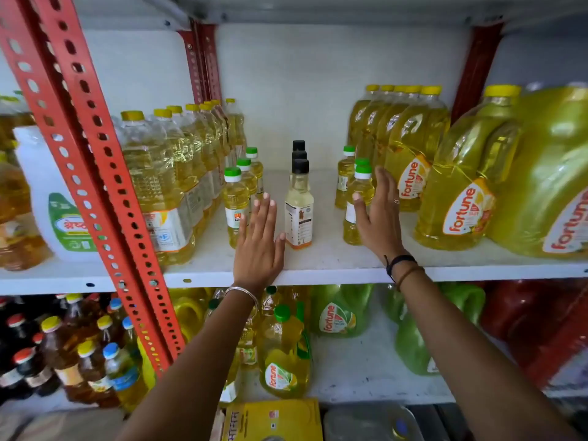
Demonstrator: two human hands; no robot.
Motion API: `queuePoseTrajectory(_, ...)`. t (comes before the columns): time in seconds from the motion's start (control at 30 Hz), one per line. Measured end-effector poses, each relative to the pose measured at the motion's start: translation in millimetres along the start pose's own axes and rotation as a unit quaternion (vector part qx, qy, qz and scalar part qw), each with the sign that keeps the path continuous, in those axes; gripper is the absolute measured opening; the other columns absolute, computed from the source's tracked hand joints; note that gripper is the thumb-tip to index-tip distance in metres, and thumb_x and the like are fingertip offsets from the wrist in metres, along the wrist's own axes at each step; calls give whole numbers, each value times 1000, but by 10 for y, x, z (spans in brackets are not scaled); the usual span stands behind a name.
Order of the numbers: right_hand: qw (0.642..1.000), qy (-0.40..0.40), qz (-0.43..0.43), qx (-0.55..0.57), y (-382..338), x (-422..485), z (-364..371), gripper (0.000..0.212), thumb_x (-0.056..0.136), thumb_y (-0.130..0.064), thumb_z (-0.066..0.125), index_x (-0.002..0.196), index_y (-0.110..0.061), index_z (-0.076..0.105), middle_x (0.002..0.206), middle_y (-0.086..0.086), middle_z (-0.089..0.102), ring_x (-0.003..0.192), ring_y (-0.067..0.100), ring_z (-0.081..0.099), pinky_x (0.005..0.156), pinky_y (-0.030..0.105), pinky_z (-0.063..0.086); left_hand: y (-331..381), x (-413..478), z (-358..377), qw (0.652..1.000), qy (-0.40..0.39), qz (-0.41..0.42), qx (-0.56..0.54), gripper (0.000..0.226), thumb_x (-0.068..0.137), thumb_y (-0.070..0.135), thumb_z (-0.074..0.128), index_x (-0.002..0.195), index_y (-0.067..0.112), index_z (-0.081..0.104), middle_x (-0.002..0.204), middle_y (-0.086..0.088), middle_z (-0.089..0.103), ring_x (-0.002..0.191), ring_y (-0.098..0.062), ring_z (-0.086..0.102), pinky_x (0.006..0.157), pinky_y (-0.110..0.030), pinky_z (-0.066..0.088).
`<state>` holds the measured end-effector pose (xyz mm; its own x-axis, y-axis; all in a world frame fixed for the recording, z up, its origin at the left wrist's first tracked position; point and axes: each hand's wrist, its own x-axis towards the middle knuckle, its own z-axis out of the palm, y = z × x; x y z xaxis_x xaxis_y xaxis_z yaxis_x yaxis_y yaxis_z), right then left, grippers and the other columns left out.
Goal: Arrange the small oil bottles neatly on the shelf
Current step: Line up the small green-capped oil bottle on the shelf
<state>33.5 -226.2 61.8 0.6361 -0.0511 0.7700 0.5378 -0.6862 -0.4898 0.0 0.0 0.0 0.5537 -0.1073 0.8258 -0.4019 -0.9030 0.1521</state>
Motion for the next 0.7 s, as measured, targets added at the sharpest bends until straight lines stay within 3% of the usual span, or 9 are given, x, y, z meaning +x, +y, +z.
queuePoseTrajectory(0.1,996,-30,61,52,94,112,-9,59,96,-29,47,145,-9,20,150,16,31,136,27,34,106,39,33,-34,11,12,1000,-5,-14,22,59,99,32,28,153,10,15,160,-3,7,148,-18,3,119,-39,0)
queuePoseTrajectory(0.17,988,-54,95,107,134,196,-14,51,96,-25,49,141,-10,30,142,12,45,129,22,44,102,32,38,-33,-3,36,999,-13,-16,25,59,99,33,27,153,11,13,160,-2,6,148,-18,3,119,-39,0)
queuePoseTrajectory(0.3,978,-66,119,156,165,304,-32,25,93,-21,55,116,-14,57,111,-1,61,97,10,58,72,-1,39,-30,4,21,999,-24,-19,31,59,99,33,27,153,10,15,160,-2,5,148,-16,1,119,-38,0)
queuePoseTrajectory(0.37,976,-59,134,163,175,334,-28,19,90,-23,58,109,-17,60,108,0,62,90,7,56,63,-4,36,-18,5,14,999,-31,-24,33,59,99,34,26,153,10,15,160,-2,6,148,-16,0,119,-37,-1)
queuePoseTrajectory(0.47,976,-45,150,149,209,364,-20,17,86,-29,64,99,-20,62,109,6,64,92,13,57,71,13,44,-3,6,11,998,-39,-26,28,60,99,34,26,153,11,15,160,-2,7,148,-15,1,120,-38,1)
queuePoseTrajectory(0.57,979,-19,167,111,242,405,-33,34,77,-39,72,96,-11,65,105,10,66,93,22,61,78,33,50,-5,0,7,998,-45,-31,28,60,99,35,25,153,11,15,160,-2,6,148,-14,-1,120,-40,3)
queuePoseTrajectory(0.7,982,0,175,67,230,420,-74,46,70,-55,73,89,-14,62,98,6,66,87,18,61,72,31,47,1,-4,8,998,-49,-34,27,59,100,35,24,153,11,14,160,-2,7,148,-14,0,120,-40,3)
